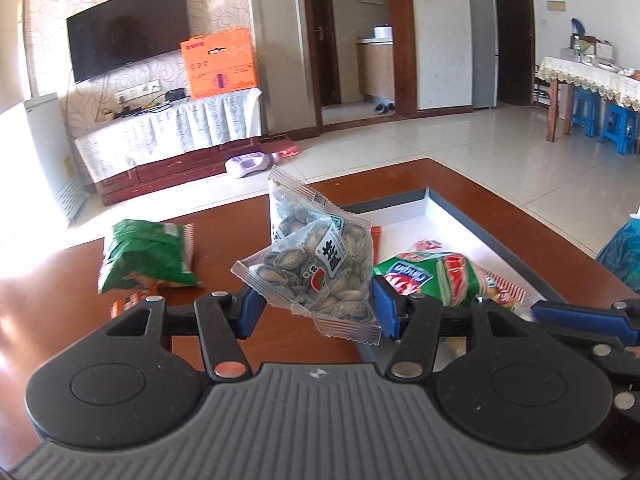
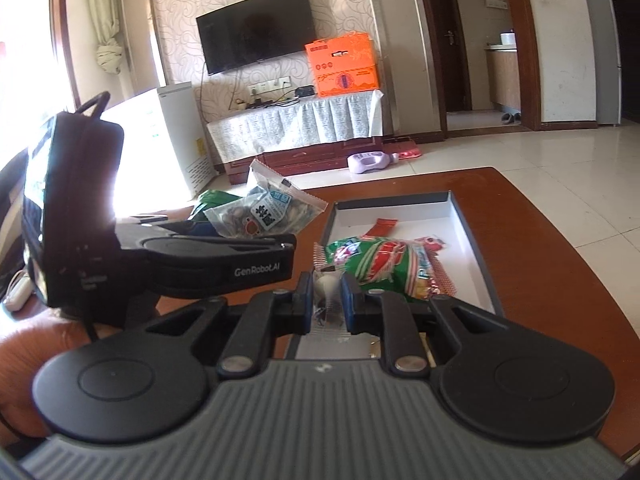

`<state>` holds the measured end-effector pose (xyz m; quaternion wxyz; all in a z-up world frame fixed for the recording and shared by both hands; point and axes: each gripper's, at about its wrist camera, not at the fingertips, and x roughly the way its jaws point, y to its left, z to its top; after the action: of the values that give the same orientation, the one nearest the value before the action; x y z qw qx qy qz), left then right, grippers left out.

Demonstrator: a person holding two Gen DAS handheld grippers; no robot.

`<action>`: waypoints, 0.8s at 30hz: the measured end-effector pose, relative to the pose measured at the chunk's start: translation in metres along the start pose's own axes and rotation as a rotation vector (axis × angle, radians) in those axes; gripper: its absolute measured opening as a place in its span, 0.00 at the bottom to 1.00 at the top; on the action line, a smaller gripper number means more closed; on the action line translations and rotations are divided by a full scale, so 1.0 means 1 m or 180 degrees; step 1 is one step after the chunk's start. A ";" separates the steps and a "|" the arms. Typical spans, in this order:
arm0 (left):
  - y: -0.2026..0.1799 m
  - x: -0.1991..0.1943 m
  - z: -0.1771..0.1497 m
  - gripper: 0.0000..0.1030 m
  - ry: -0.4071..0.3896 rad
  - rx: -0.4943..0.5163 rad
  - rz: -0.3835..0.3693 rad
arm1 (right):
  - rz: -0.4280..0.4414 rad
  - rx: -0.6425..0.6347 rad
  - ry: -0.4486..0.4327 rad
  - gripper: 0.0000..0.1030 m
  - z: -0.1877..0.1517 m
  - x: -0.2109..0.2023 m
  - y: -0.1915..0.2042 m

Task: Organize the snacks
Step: 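Open the left tool to drop the seed bag in the box while the right tool releases the candy packet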

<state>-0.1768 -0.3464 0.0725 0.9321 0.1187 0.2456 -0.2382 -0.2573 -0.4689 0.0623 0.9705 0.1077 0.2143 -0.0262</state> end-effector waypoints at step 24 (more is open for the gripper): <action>-0.048 0.117 0.033 0.62 0.0089 0.0103 -0.0430 | -0.0322 -0.0167 0.0257 0.18 -0.002 0.045 -0.033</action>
<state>-0.0977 -0.4436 0.0353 0.9084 0.1202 0.2621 -0.3028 -0.2208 -0.5011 0.0353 0.9610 0.0722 0.2590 -0.0653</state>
